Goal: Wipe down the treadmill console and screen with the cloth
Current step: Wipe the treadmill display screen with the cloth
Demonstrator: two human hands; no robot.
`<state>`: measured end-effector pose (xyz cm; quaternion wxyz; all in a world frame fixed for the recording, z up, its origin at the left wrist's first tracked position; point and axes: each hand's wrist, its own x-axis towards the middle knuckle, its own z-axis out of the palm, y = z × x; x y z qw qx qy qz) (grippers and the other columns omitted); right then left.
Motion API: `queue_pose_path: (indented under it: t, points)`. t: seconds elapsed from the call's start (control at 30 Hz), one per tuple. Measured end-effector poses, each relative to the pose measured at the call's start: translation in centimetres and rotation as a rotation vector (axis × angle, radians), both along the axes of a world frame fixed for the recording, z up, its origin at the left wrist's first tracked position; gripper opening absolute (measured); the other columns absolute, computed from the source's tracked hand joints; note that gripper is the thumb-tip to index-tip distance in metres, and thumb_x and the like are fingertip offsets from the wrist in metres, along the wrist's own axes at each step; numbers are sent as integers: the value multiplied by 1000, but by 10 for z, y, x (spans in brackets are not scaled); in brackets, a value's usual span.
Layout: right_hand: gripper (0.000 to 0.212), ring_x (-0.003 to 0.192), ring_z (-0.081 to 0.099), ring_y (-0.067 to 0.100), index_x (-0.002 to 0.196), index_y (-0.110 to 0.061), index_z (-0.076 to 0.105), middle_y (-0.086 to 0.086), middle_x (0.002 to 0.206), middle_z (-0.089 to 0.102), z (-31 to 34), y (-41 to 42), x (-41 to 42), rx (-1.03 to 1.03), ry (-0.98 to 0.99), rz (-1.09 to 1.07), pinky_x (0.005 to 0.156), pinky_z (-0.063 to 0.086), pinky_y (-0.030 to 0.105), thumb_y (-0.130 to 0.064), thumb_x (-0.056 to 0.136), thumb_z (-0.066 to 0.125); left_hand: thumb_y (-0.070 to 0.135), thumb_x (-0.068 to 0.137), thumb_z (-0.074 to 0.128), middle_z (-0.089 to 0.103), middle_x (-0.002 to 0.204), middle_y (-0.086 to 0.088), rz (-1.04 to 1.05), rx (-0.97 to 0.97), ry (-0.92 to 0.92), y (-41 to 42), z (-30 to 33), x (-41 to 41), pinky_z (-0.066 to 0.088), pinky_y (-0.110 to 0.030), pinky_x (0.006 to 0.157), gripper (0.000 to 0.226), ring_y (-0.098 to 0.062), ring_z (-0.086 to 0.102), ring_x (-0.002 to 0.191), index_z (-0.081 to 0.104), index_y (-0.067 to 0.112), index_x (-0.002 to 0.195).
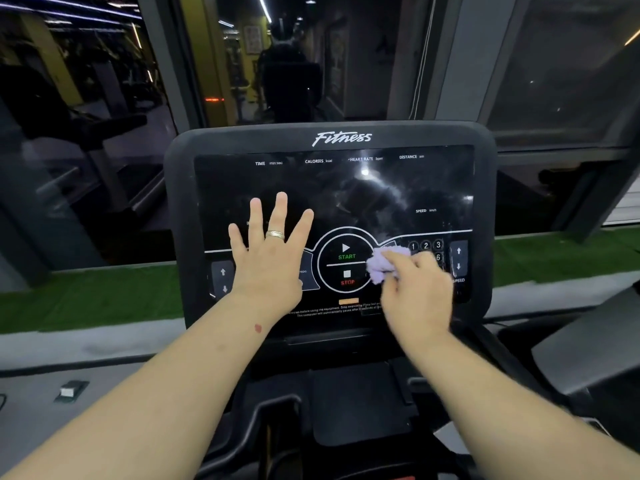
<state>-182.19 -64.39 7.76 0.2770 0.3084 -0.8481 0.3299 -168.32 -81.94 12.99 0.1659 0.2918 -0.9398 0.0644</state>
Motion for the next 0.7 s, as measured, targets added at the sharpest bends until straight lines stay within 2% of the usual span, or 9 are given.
queue_pose_path:
  t: [0.07,0.13,0.17,0.3,0.4,0.5,0.53,0.63,0.7]
  points:
    - [24,71,56,26,88,-34,66,-7,93,65,-13,-11,23,212,71,215,63,48,38,-14,78,58,15,79,75,-35,162,-4,31,13,4,5,1,-5,3,-71,118,120,-42,-30,148,-14,41,156]
    - [22,74,55,24,92,-35,65,-8,92,62,-9,-3,16,426,265,433,65,43,34,-22,81,52,21,79,76,-38,160,-5,32,48,-1,10,3,-9,5,-73,116,123,-44,-31,147,-17,45,154]
    - [24,73,56,25,92,-36,67,-8,90,62,4,3,1,442,312,434,65,44,35,-22,81,52,28,78,79,-38,160,-4,23,58,1,12,4,-10,6,-75,115,125,-44,-31,147,-18,47,154]
    - [34,62,54,29,82,-30,72,-14,83,51,39,7,-28,39,156,120,57,50,38,0,70,64,45,74,85,-37,161,1,-4,41,-20,19,4,-16,8,-80,111,129,-45,-30,147,-15,52,154]
    - [24,76,55,23,89,-33,64,-11,96,61,10,-3,5,307,181,274,65,48,38,-14,79,54,42,75,85,-40,160,-1,24,12,-34,23,-1,-22,10,-81,109,129,-48,-31,146,-17,51,154]
    - [33,78,59,25,100,-40,67,-7,95,60,8,10,-15,541,300,440,70,44,37,-28,81,43,40,76,84,-41,159,-1,38,18,-45,23,-2,-24,9,-81,110,129,-48,-32,145,-19,51,153]
    - [32,77,59,24,97,-41,67,-10,97,62,19,11,-29,511,290,380,69,45,38,-26,80,44,39,76,85,-42,159,-1,43,26,-49,23,-2,-24,9,-81,110,129,-48,-32,145,-18,51,153]
    - [31,68,55,27,91,-34,70,-7,88,60,33,6,-36,159,128,215,61,47,37,-13,76,52,26,76,83,-40,159,-3,62,33,-32,26,-3,-28,11,-81,109,128,-49,-30,145,-16,49,154]
    - [26,75,55,27,92,-36,61,-6,93,59,16,-1,-14,286,100,222,66,45,37,-18,79,47,20,76,79,-40,159,-3,64,39,-22,31,-2,-33,12,-81,109,126,-49,-30,145,-16,48,153]
